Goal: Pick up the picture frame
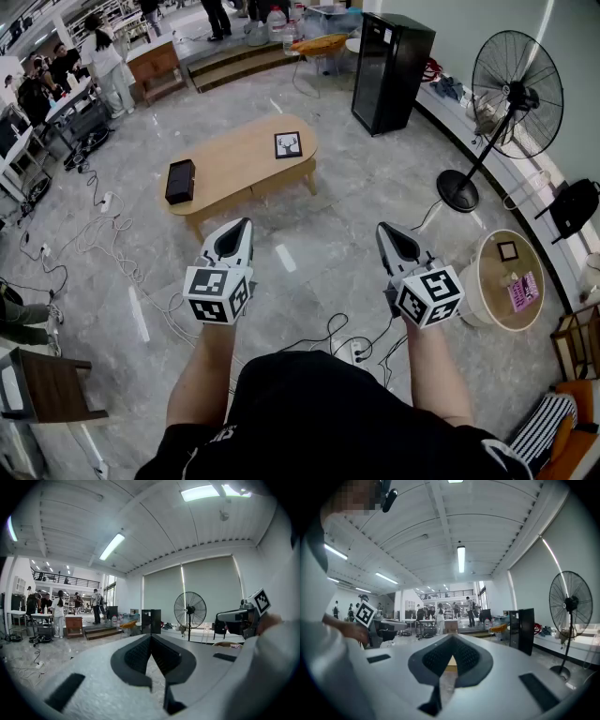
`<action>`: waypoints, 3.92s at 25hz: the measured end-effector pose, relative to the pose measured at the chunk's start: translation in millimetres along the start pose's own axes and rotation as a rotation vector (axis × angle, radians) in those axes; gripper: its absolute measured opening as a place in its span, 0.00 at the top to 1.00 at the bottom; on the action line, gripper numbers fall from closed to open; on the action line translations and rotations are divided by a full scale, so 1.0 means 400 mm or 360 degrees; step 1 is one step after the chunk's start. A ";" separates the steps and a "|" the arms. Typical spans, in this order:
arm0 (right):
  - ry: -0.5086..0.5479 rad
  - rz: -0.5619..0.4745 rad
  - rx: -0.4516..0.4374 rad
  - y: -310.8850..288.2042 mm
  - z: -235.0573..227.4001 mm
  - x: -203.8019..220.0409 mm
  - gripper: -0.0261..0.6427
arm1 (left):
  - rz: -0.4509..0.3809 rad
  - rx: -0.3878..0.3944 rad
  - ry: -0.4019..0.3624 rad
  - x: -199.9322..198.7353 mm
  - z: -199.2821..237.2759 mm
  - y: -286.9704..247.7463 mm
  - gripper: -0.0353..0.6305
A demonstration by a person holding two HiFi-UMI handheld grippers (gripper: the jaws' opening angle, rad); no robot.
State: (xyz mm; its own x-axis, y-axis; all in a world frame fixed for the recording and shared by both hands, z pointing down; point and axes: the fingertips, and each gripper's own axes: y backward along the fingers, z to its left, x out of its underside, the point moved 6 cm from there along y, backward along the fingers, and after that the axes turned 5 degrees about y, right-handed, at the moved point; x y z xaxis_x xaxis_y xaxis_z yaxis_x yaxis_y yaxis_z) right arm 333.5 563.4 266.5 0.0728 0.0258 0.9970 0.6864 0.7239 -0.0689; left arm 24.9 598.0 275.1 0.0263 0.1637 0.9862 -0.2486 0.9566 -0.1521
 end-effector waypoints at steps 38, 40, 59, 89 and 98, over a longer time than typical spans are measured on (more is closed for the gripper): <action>-0.0058 0.0117 -0.0037 -0.183 -0.110 0.050 0.95 | 0.0040 0.0119 0.0149 0.014 0.105 -0.267 0.93; -0.0044 0.0146 -0.0028 -0.256 -0.131 0.051 0.95 | 0.0041 0.0133 0.0170 0.013 0.155 -0.329 0.93; 0.0106 0.0356 -0.0034 -0.912 -0.216 0.022 0.95 | 0.0098 0.0238 0.0237 -0.046 0.609 -0.794 0.93; -0.0143 0.0366 -0.0316 -1.491 -0.717 0.128 0.95 | 0.0272 0.0070 0.0136 -0.135 0.749 -1.429 0.93; -0.0133 0.0467 -0.0518 -1.661 -0.825 0.180 0.95 | 0.0341 0.0012 0.0144 -0.131 0.759 -1.616 0.93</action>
State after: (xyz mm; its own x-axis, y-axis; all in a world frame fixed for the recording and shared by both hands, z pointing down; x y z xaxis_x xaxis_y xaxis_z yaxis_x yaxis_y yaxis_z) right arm 121.5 -143.2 372.3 0.2487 0.2633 0.9321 0.8384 0.4232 -0.3433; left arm -109.6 -102.3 341.8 0.0587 0.3841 0.9214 -0.2649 0.8959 -0.3566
